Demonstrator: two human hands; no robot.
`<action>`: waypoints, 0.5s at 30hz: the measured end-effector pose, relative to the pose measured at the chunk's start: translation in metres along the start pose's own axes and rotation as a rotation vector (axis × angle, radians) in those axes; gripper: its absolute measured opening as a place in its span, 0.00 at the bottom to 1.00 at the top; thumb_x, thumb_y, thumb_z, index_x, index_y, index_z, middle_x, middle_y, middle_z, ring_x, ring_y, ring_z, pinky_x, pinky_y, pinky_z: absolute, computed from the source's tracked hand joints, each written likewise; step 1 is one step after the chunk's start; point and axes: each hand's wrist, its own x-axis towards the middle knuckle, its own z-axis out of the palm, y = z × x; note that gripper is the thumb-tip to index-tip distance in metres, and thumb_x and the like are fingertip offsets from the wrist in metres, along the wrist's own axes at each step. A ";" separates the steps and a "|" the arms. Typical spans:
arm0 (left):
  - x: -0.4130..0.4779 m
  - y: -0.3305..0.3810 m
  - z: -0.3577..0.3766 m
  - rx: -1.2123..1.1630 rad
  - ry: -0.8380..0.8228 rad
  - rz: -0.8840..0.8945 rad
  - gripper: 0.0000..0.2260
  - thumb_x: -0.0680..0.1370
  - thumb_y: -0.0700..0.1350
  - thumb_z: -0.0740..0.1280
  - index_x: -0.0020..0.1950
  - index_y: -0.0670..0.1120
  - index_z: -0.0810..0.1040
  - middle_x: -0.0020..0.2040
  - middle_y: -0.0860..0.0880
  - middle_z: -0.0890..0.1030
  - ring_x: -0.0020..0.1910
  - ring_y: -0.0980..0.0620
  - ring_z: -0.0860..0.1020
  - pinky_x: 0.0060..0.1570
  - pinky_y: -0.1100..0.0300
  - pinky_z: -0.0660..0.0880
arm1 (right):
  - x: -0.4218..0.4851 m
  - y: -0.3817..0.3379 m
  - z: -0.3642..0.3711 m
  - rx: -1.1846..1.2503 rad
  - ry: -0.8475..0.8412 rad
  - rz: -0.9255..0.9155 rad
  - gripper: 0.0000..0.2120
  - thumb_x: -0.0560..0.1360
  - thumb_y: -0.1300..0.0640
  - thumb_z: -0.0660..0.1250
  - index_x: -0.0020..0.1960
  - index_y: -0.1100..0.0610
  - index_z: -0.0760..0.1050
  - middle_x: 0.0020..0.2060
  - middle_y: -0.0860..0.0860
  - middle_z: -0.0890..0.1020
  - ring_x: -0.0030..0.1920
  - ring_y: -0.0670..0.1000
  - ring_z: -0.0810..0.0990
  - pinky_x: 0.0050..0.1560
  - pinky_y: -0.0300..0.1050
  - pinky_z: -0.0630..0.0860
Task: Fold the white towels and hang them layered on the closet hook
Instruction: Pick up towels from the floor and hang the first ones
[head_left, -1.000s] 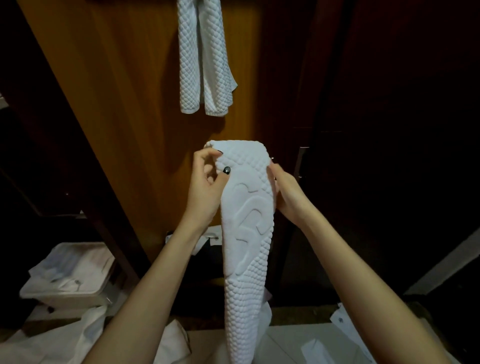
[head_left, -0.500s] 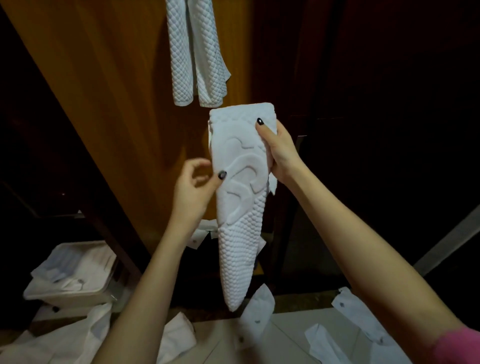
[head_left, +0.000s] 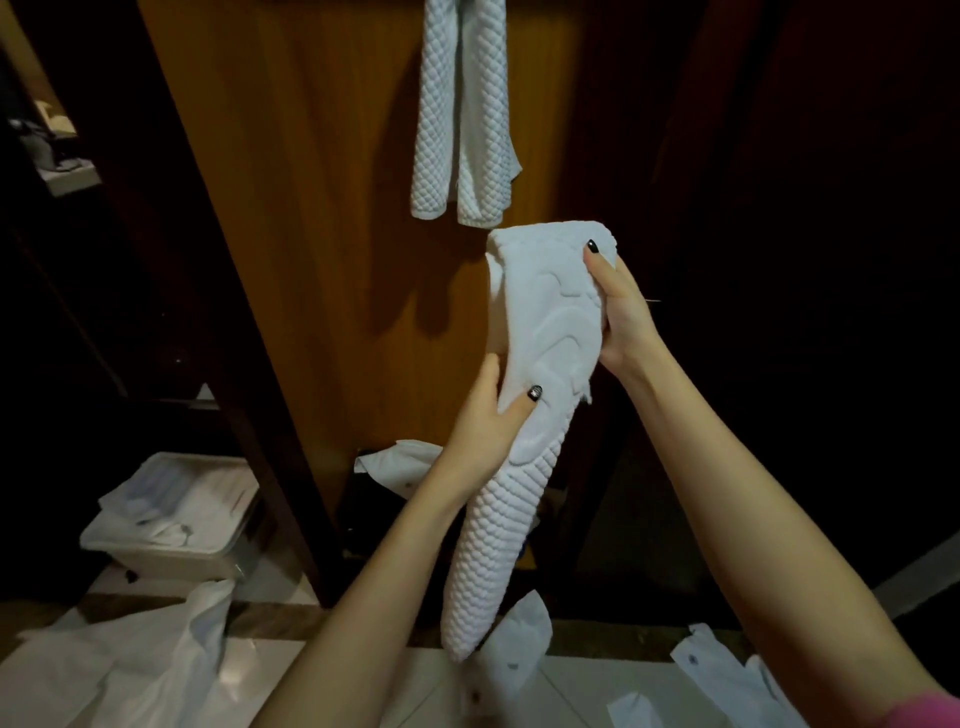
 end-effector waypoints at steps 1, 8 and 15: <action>0.000 0.001 0.001 0.013 -0.015 -0.031 0.10 0.80 0.42 0.66 0.59 0.50 0.72 0.59 0.48 0.80 0.56 0.54 0.80 0.55 0.57 0.78 | -0.001 0.000 0.001 0.035 -0.013 0.013 0.18 0.83 0.58 0.58 0.70 0.66 0.66 0.57 0.60 0.80 0.55 0.56 0.81 0.54 0.50 0.80; -0.018 -0.013 -0.009 0.421 0.156 0.124 0.08 0.75 0.44 0.72 0.51 0.42 0.79 0.58 0.51 0.72 0.54 0.54 0.74 0.58 0.63 0.74 | -0.012 0.004 0.004 0.038 -0.137 0.078 0.19 0.81 0.54 0.60 0.69 0.61 0.68 0.54 0.55 0.82 0.53 0.53 0.83 0.51 0.48 0.80; -0.009 0.007 -0.042 0.061 0.306 0.173 0.08 0.80 0.39 0.65 0.52 0.53 0.77 0.56 0.57 0.77 0.54 0.64 0.76 0.56 0.68 0.73 | -0.015 0.000 0.007 0.133 -0.126 0.172 0.27 0.78 0.52 0.62 0.74 0.62 0.65 0.55 0.56 0.82 0.54 0.54 0.82 0.52 0.49 0.81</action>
